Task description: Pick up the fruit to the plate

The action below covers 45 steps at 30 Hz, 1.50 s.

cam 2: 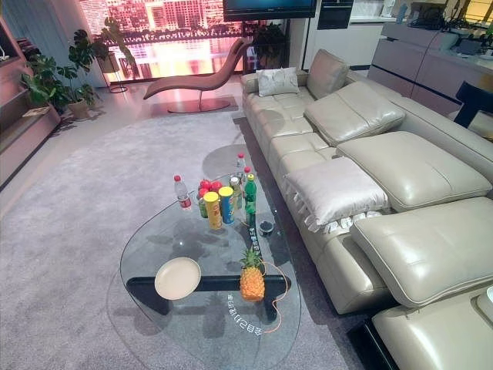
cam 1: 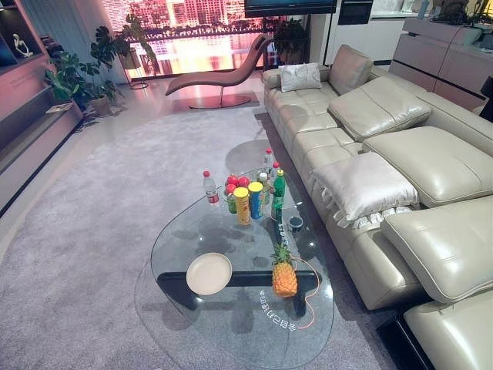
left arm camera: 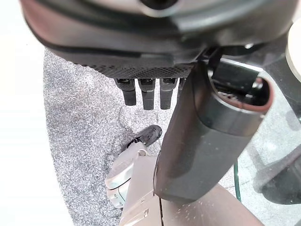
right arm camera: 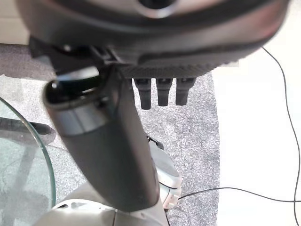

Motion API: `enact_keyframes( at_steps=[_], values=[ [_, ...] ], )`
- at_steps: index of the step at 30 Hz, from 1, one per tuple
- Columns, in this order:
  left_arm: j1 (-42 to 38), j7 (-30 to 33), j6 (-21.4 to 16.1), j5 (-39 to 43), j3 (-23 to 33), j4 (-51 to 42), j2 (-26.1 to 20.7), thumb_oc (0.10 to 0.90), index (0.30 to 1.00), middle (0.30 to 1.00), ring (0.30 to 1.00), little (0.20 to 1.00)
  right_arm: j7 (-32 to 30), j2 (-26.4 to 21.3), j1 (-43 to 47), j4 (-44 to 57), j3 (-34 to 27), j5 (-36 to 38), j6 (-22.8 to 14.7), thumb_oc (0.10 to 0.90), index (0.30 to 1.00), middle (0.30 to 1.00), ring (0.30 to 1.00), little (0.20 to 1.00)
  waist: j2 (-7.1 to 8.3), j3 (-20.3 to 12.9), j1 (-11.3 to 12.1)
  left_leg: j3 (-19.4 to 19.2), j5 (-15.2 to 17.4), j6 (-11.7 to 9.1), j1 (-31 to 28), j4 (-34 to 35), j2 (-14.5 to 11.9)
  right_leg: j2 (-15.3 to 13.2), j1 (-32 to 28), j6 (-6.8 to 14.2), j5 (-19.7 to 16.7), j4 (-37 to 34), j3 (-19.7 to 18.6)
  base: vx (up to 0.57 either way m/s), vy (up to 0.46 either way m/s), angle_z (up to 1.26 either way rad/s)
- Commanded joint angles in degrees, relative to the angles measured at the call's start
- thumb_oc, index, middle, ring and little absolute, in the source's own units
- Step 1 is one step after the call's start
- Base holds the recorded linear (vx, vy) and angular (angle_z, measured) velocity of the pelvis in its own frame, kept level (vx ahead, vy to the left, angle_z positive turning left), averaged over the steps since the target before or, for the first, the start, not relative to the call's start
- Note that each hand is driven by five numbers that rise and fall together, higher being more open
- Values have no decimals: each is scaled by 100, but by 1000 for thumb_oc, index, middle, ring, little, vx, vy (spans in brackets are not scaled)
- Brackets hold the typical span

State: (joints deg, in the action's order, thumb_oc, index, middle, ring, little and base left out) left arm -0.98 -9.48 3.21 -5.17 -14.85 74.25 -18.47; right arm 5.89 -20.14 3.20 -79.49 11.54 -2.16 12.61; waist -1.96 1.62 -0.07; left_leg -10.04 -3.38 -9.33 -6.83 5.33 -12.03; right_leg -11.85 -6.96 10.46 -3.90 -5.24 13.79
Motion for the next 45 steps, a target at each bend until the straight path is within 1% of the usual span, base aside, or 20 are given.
enact_keyframes(
  at_steps=[1,7,12,13,14,20,21,22,24,25,27,29,30,31,33,34,39,42,44,45],
  values=[
    [-444,14,-56,178,-7,291,-9,800,900,900,900,900,-108,48,462,-348,82,-30,78,800,900,900,900,900,82,222,80,-61,57,-106,-47,-33,-213,-345,-128,217,14,24,206,33,-8,0],
    [-400,23,36,447,15,206,-45,800,900,900,900,900,-140,-14,452,-272,57,-36,135,800,900,900,900,900,79,360,116,-26,-33,-103,235,-33,-210,-376,131,233,-49,24,187,0,0,0],
    [-401,55,63,716,-40,97,-14,800,900,900,900,900,-202,-64,484,-196,74,-89,200,800,900,900,900,900,18,526,132,38,-105,-76,607,-33,-163,-445,536,235,-142,24,132,-69,31,0],
    [-457,76,146,891,16,80,-7,800,900,900,900,900,-231,-101,553,-221,59,-38,190,800,900,900,900,900,-19,694,144,108,-101,-35,785,-33,-88,-478,752,234,-189,24,71,-116,53,1],
    [-469,100,206,906,51,72,-7,800,900,900,900,900,-248,-110,575,-209,46,-40,205,800,900,900,900,900,-27,756,147,141,-95,-15,868,-33,-51,-490,845,237,-205,24,33,-154,62,0],
    [-510,-183,172,923,121,79,-110,800,900,900,900,900,-342,-230,668,-110,-30,77,140,800,900,900,900,900,-68,1063,116,218,-121,34,1287,-33,78,-541,1308,260,-323,24,-60,-93,40,2],
    [-572,-424,-46,1182,101,9,-154,800,900,900,900,900,-348,-304,772,-69,-31,126,110,800,900,900,900,900,-81,1176,88,202,-120,50,1381,-33,95,-548,1458,255,-362,24,-118,-97,62,0],
    [-594,-497,-110,1310,92,-17,-165,800,900,900,900,900,-348,-329,806,-60,-30,132,94,800,900,900,900,900,-84,1206,81,193,-115,56,1400,-33,99,-548,1496,252,-371,24,-141,-91,59,-2],
    [-712,-629,-190,1913,100,-155,-191,800,900,900,900,900,-416,-428,912,-26,-43,218,-37,800,900,900,900,900,-101,1353,67,204,-88,93,1479,-33,129,-538,1628,228,-399,24,-224,-83,44,-4],
    [-814,-683,-327,2328,137,-278,-229,800,900,900,900,900,-573,-499,994,32,-87,339,-219,800,900,900,900,900,-111,1512,69,238,-91,124,1579,-33,150,-531,1721,210,-416,24,-290,-98,38,-9],
    [-939,-775,-400,2785,227,-407,-332,800,900,900,900,900,-800,-592,1104,155,-159,485,-452,800,900,900,900,900,-102,1703,89,262,-116,128,1704,-33,148,-529,1826,206,-433,24,-325,-94,14,-11],
    [-991,-828,-390,3017,263,-445,-368,800,900,900,900,900,-902,-635,1149,203,-182,528,-586,800,900,900,900,900,-98,1765,89,264,-129,122,1746,-33,140,-519,1867,199,-429,33,-339,-79,-6,-16],
    [-1136,-810,-412,3542,423,-602,-466,800,900,900,900,900,-1107,-745,1242,379,-253,624,-814,800,900,900,900,900,-82,1934,95,275,-163,115,1888,-62,128,-483,2036,167,-379,144,-389,-158,-37,-16],
    [-1260,-772,-389,3830,504,-677,-514,800,900,900,900,900,-1197,-802,1305,464,-284,683,-933,800,900,900,900,900,-60,2057,94,295,-164,101,2051,-188,102,-472,2198,146,-358,256,-419,-202,-57,-6],
    [-1402,-691,-422,4082,587,-747,-557,800,900,900,900,900,-1347,-842,1370,576,-294,809,-1060,800,900,900,900,900,-34,2191,86,344,-132,85,2304,-425,70,-464,2410,116,-324,424,-436,-151,-57,1],
    [-1532,-558,-439,4333,668,-842,-583,800,900,900,900,900,-1524,-851,1432,680,-322,860,-1200,800,900,900,900,900,-1,2321,78,387,-92,74,2559,-655,49,-456,2639,97,-280,609,-451,-123,-52,1],
    [-1973,-186,-461,4750,779,-1115,-694,800,900,900,900,900,-1853,-831,1716,981,-266,1057,-1395,800,900,900,900,900,135,2631,22,496,-27,70,3323,-1252,36,-432,3385,59,-187,1174,-539,-135,-62,0],
    [-2153,44,-574,4738,754,-1215,-694,800,900,900,900,900,-1960,-820,1919,1101,-235,1206,-1399,800,900,900,900,900,172,2781,2,580,10,81,3710,-1569,72,-424,3757,44,-136,1487,-579,-112,-37,4],
    [-2262,339,-533,4671,750,-1249,-703,800,900,900,900,900,-2006,-808,2039,1147,-197,1277,-1381,800,900,900,900,900,186,2817,-3,588,17,105,3937,-1716,97,-425,4010,41,-95,1699,-599,-75,-21,1],
    [-2369,617,-440,4603,751,-1189,-731,800,900,900,900,900,-1995,-841,2163,1145,-179,1334,-1359,800,900,900,900,900,200,2817,-2,613,49,116,4172,-1887,111,-420,4252,36,-38,1897,-604,-52,-29,-4]
  ],
)
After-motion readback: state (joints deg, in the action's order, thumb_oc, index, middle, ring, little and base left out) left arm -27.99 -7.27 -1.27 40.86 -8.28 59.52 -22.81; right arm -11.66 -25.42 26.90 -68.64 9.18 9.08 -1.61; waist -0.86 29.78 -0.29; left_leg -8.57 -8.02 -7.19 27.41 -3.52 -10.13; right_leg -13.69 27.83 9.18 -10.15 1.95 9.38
